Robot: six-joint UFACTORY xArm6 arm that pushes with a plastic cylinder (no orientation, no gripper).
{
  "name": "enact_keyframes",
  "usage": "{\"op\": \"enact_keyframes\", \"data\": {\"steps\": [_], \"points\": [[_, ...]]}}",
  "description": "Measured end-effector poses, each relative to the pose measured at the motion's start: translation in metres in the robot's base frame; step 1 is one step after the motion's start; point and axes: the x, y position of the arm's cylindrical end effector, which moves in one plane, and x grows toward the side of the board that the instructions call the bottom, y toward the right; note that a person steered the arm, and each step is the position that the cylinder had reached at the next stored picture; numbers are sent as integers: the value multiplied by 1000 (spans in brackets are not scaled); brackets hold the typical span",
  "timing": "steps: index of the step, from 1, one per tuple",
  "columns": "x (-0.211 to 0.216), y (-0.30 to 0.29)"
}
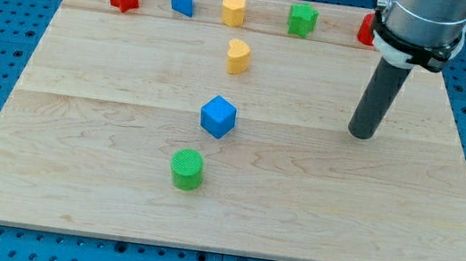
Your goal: Move the green star close to the yellow hexagon
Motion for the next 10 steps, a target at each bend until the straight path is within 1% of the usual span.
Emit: {"op": "enact_keyframes", "data": {"steps": [1, 2, 3, 4, 5, 6, 7, 10], "points": [[-1, 3], [-5, -34], [-8, -36], [-28, -45], [-66, -75], [-111, -36], [-143, -36], [-178, -36]]}}
